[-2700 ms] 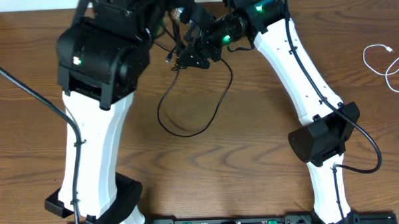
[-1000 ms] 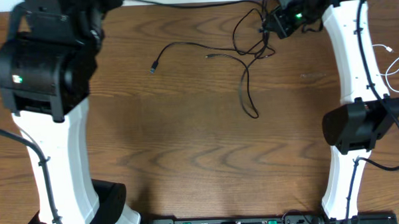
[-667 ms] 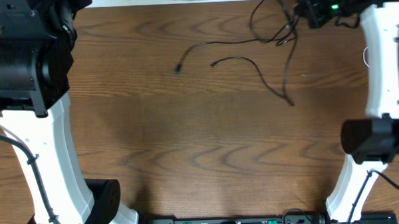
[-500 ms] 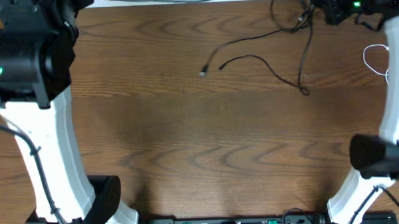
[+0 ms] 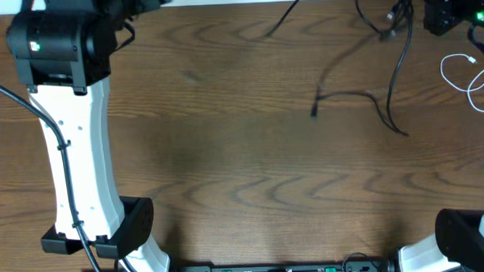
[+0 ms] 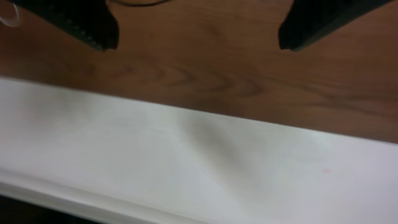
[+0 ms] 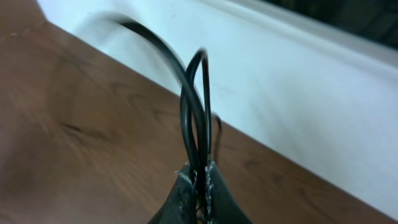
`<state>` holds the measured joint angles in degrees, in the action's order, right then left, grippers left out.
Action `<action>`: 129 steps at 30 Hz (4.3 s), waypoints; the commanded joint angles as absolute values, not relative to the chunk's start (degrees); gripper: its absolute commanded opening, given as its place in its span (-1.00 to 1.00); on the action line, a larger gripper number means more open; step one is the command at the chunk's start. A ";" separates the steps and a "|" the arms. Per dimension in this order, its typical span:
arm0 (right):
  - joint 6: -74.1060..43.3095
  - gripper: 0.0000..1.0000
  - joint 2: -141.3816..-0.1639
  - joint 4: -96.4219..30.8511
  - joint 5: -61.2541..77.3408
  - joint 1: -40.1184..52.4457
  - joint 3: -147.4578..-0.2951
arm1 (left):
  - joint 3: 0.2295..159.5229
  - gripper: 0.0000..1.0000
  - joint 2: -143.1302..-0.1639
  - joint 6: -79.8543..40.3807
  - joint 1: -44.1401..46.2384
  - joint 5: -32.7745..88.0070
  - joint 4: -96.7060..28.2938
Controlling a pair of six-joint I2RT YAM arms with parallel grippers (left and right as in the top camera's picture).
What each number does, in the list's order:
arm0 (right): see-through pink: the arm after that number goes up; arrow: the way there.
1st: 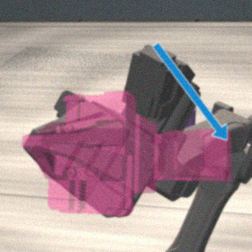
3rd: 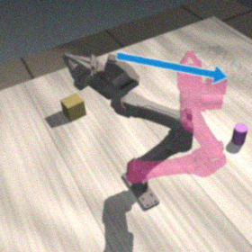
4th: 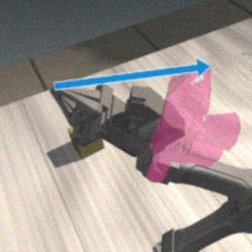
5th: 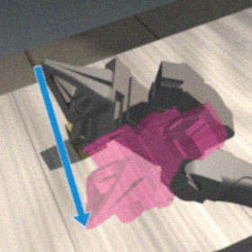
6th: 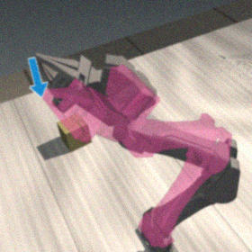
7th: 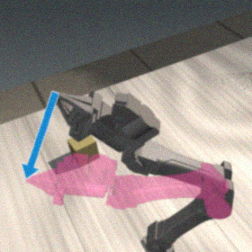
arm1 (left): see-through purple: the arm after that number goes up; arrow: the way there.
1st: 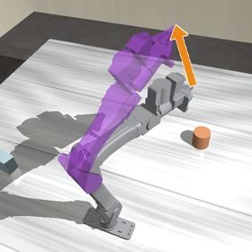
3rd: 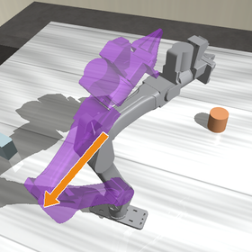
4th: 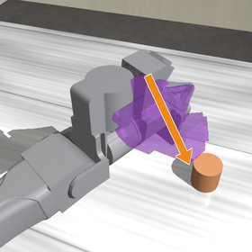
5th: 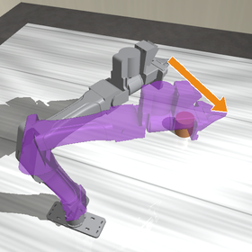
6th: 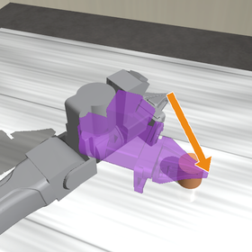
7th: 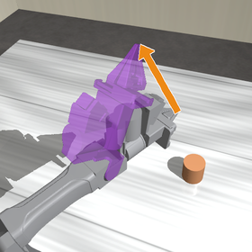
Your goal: Untangle cables
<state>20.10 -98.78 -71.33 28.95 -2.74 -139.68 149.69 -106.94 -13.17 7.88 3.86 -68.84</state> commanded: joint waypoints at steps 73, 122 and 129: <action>11.14 -0.98 -110.98 -56.38 39.83 9.28 -139.72 | 149.29 0.29 -129.03 -2.22 23.18 40.88 -58.83; 16.97 -0.98 -106.02 -69.93 23.05 -13.67 -139.72 | 149.36 -0.85 -116.22 -3.03 -12.29 44.12 -67.31; 16.64 -0.21 -105.75 -70.08 31.40 -12.71 -139.72 | 149.36 -0.85 -115.33 -1.06 -11.20 44.51 -71.99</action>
